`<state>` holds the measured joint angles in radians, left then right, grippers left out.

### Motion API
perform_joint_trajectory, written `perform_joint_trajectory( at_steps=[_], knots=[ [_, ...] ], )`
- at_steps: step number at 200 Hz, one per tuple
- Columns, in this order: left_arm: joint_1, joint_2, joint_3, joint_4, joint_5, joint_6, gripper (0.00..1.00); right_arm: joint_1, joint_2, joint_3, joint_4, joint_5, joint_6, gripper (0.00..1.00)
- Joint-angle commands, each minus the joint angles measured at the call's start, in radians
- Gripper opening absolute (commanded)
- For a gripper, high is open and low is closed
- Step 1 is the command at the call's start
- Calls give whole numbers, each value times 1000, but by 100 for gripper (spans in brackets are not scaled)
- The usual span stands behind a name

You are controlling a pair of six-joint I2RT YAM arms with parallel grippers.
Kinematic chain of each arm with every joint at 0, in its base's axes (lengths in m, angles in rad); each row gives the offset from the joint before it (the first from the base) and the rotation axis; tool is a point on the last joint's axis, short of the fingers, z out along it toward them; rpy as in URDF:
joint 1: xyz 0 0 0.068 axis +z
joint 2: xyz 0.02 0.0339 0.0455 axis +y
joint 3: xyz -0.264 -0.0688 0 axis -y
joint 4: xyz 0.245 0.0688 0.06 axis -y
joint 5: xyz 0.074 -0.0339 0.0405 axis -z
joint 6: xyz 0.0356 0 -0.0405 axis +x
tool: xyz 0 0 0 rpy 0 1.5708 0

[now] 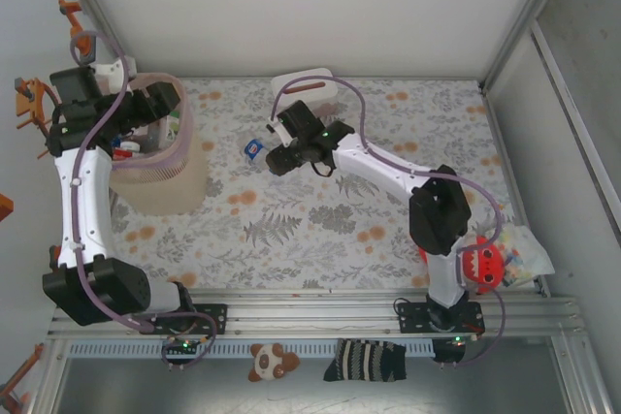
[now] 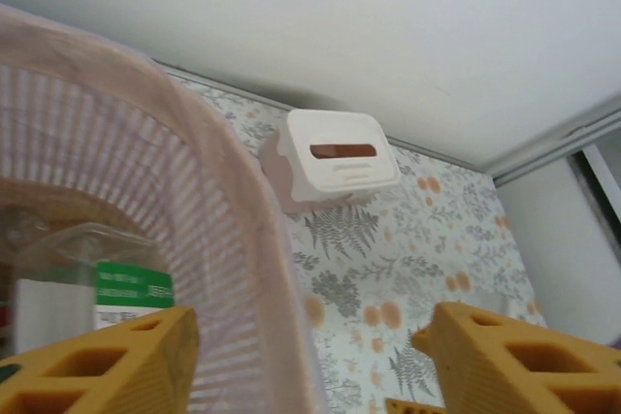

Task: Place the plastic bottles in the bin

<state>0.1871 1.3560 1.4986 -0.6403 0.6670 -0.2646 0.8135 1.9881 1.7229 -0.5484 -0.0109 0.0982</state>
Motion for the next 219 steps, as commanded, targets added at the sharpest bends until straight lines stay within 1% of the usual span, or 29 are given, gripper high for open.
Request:
perform_joint_trajectory(
  at_steps=[1,28,60,94,126,145,172,191,203,219],
  knots=[
    [-37,-18,-21,-2,3,-5,68,-8,43,66,25,-8,-30,73],
    [-71,-8,-19,-11,-3,-4,69,-11,120,111,25,-9,-48,73],
    [-103,-24,-4,-14,-12,-9,69,-14,216,171,21,-41,-52,71],
    [-114,-55,9,-27,-17,-16,69,-16,306,208,15,-42,-60,70],
    [-123,-81,9,-28,-16,-27,69,-17,377,252,3,-35,-74,66],
    [-126,-94,5,-27,-18,-31,69,-18,410,272,-2,-35,-77,61],
    [-130,-108,0,-27,-19,-33,69,-20,431,275,-6,-40,-77,48],
    [-136,-113,-3,-25,-27,-37,67,-20,418,260,-6,-45,-77,39],
    [-147,-116,-4,-18,-39,-38,65,-20,402,246,-4,-43,-74,36],
    [-180,-120,-12,-2,-69,-33,65,-20,370,222,4,-34,-72,32]
  ],
)
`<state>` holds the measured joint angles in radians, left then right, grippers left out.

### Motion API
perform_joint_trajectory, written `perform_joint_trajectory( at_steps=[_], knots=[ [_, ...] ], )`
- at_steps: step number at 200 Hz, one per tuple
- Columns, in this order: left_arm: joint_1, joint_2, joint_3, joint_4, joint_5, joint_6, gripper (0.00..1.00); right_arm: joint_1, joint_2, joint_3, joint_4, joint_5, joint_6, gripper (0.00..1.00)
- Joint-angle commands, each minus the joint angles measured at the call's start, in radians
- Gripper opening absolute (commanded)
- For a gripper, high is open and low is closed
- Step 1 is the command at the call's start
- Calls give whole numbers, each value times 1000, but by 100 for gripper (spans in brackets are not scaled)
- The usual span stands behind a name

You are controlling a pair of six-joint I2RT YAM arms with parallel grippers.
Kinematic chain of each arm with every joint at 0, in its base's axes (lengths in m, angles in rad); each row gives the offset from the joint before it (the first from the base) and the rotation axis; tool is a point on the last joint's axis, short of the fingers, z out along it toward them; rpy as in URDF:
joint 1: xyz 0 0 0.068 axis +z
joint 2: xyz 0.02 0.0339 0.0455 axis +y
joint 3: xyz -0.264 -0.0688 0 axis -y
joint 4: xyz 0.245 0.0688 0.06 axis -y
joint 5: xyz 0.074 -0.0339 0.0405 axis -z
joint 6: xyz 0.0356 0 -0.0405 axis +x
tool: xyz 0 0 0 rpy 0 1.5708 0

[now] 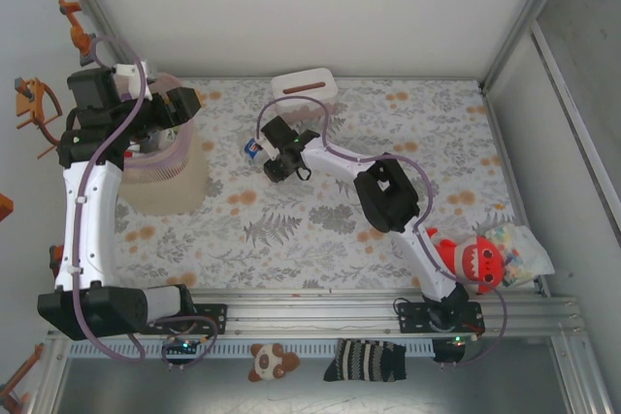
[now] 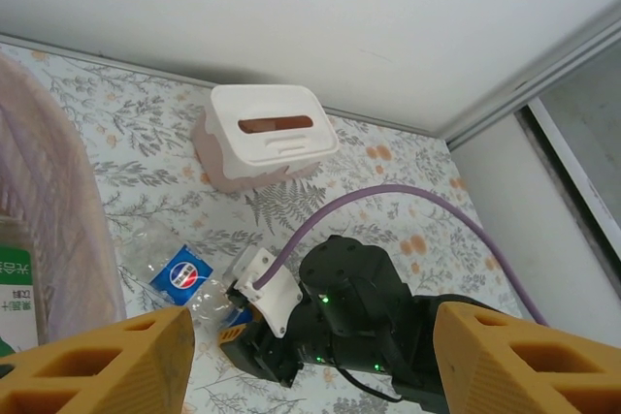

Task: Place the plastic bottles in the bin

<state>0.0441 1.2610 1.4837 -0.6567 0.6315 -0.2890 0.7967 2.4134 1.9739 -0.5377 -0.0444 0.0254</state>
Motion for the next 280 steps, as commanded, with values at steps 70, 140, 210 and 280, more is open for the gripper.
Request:
perform_joint_trajectory(
  at_steps=[70,140,210,280],
  knots=[
    [-174,-13,-22,166,-102,-118,65,-15,-336,-234,45,-23,66,27],
    [-285,14,-50,381,-214,-354,71,-60,-665,-422,133,-91,207,27],
    [-425,94,2,537,-177,-460,85,-104,-897,-497,232,-215,355,26],
    [-537,156,47,649,-148,-515,91,-107,-976,-485,297,-303,437,27]
  ],
)
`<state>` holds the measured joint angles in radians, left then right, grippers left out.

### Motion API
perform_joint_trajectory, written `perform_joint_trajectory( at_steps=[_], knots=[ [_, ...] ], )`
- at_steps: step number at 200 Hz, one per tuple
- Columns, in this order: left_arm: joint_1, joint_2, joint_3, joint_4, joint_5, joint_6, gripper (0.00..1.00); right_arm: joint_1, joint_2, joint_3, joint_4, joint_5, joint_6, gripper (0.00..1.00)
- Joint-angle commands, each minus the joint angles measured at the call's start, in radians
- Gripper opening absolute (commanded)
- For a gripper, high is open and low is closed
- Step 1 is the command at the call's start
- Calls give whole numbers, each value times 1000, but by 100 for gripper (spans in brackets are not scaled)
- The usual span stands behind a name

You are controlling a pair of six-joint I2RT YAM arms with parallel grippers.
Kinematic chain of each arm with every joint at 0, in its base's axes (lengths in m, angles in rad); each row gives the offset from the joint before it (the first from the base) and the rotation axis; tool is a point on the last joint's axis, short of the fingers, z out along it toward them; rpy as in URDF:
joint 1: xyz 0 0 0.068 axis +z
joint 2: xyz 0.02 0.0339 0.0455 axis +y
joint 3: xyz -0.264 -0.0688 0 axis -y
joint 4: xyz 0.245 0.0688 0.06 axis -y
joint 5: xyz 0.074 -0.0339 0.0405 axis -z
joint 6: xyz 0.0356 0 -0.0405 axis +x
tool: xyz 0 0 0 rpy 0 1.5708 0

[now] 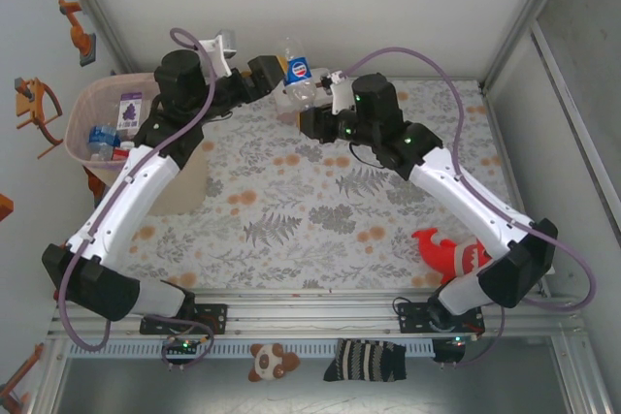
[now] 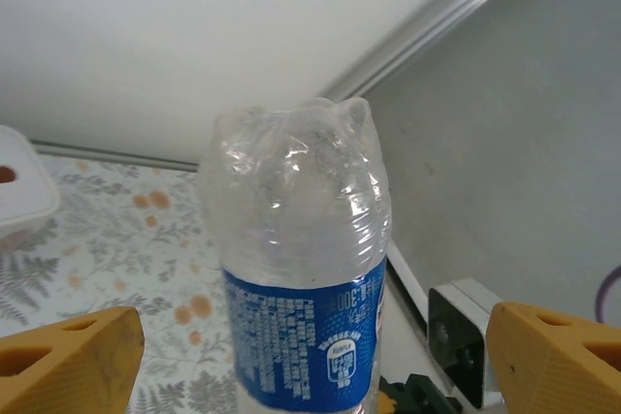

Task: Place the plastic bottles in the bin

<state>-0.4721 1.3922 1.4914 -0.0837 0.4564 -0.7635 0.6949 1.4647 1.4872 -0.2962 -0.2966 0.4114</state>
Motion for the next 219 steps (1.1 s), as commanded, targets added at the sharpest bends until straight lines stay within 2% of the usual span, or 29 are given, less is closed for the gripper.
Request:
perform_joint_trajectory(
  at_steps=[1,40,120,219],
  knots=[
    [-22,24,40,78,28,-42,91,-5,-27,2,56,-52,52,27],
    [-37,36,27,140,33,-84,88,-5,-41,-2,84,-86,84,27],
    [-74,50,14,151,16,-111,82,-5,-55,-2,106,-105,95,27],
    [-83,56,2,160,15,-117,67,-5,-62,-10,123,-111,97,27]
  ],
)
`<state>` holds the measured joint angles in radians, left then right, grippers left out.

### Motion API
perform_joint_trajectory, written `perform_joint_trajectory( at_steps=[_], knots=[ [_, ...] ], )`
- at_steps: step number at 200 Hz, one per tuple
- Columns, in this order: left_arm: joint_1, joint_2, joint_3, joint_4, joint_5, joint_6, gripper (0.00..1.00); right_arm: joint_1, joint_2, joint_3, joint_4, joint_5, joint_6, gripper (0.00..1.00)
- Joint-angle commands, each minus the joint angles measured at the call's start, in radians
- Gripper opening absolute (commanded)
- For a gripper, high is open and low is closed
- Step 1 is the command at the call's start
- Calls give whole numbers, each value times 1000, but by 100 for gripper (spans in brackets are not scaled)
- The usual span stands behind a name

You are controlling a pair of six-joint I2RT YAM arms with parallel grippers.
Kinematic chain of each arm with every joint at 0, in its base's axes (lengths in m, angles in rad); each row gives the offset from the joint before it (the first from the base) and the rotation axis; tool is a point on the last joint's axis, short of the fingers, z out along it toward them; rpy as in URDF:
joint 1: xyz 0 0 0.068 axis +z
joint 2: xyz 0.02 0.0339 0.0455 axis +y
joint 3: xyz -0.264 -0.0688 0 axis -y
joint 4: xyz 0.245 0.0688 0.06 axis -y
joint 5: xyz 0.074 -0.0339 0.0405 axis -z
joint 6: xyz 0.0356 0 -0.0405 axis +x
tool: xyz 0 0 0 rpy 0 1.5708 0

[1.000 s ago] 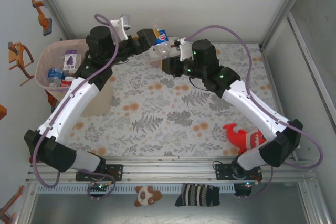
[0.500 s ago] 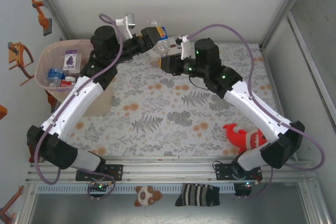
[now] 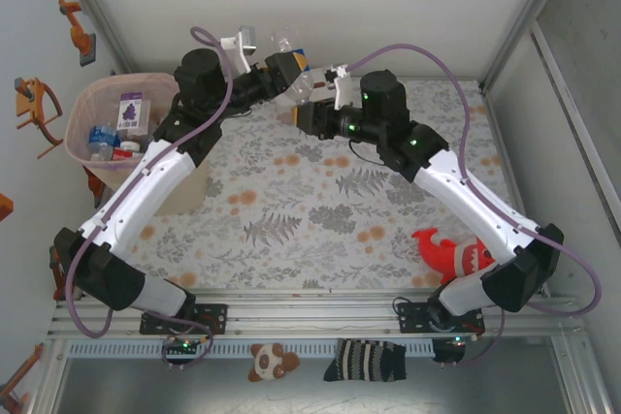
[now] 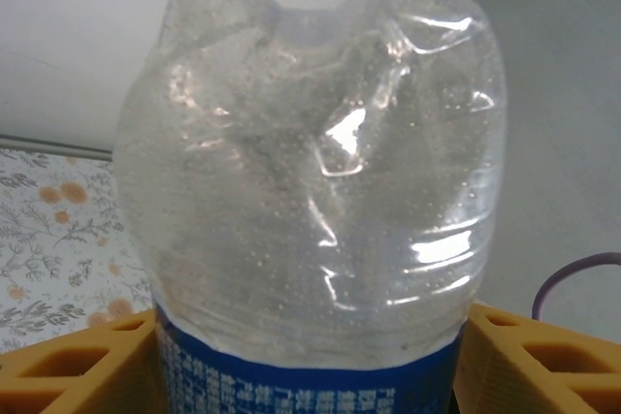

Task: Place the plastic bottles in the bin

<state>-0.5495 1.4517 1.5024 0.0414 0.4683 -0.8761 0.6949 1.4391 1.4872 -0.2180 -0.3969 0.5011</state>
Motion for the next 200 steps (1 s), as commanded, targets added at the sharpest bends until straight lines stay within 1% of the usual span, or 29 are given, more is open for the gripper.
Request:
perform_joint_trajectory(
  at_steps=[1,36,59,75,97,109,124,143,165,181,200],
  knots=[
    [-6,-3,-9,34,3,-4,67,-5,-36,-10,45,-11,8,27],
    [-7,-5,-5,28,-2,0,59,-5,-40,-15,46,-8,8,27],
    [-7,-5,-1,15,-3,8,56,-5,-46,-18,44,-5,7,32],
    [-6,-9,2,5,-9,11,54,-5,-56,-20,37,-1,5,40],
    [-7,-11,25,-46,-27,36,53,-5,-69,-23,19,13,1,61],
    [-6,-11,44,-87,-38,58,53,-5,-80,-24,-2,23,-5,67],
    [1,-17,76,-173,-61,94,52,-5,-101,-24,-41,49,-19,70],
    [15,-25,124,-309,-106,156,52,-6,-136,-38,-88,96,-42,71],
    [57,-36,196,-489,-158,228,52,-8,-172,-46,-145,143,-74,72],
    [96,-40,270,-654,-242,297,49,-10,-189,-44,-183,169,-96,72],
    [148,-39,360,-851,-324,386,49,-14,-204,-44,-219,193,-119,72]
  ],
)
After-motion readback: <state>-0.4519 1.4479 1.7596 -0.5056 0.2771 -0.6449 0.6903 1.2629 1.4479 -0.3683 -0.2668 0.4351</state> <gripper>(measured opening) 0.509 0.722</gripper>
